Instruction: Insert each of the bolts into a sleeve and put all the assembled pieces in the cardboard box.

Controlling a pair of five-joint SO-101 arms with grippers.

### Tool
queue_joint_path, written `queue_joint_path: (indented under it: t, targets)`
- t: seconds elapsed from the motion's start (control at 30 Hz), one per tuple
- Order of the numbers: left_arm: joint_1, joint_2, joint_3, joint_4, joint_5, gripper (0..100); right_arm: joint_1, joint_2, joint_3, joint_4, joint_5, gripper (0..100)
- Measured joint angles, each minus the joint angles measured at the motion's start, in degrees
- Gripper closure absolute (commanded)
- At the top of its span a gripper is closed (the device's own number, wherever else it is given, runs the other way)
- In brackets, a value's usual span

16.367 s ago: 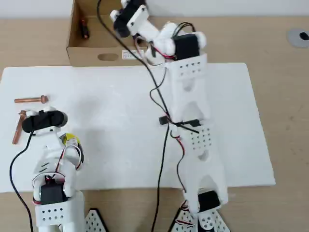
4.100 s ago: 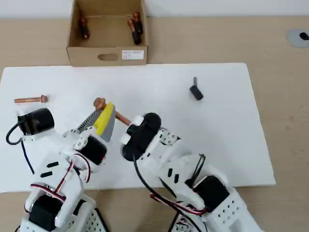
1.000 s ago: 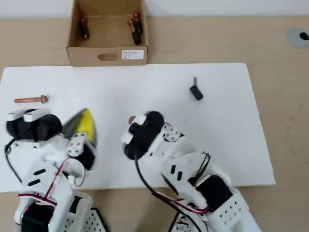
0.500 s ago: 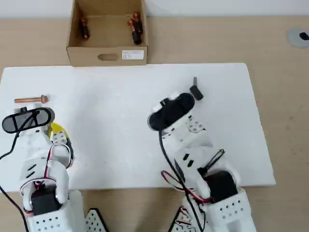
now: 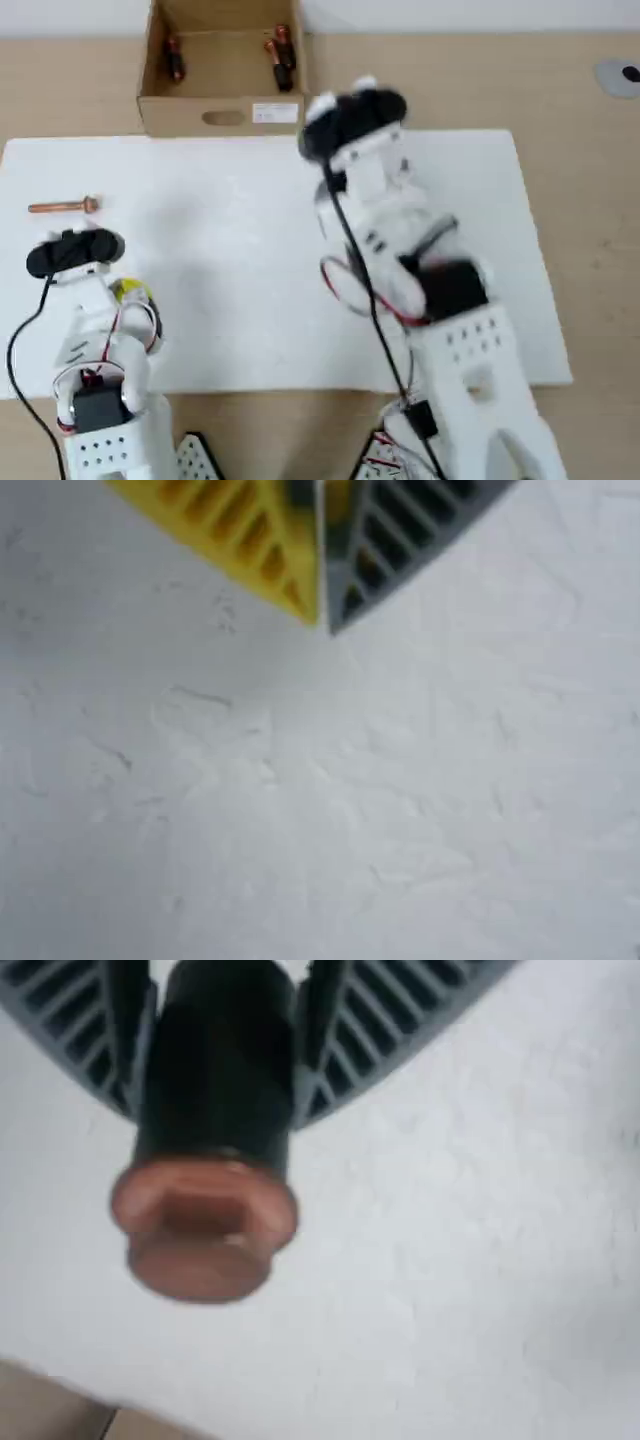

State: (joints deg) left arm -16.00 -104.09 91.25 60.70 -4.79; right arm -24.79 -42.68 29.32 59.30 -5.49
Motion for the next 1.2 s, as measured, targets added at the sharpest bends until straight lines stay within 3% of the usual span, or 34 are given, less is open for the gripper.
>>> queue_joint_path:
  t: [0.57, 1.2]
  targets:
    - [0.0, 0.0, 3.1, 0.1, 0.1, 100, 1.8, 45.7, -48.0, 0.0, 14.4, 98.9]
    - [0.0, 0.0, 3.1, 0.1, 0.1, 100, 1.6, 97.2, -103.6, -2.9, 36.0, 98.6]
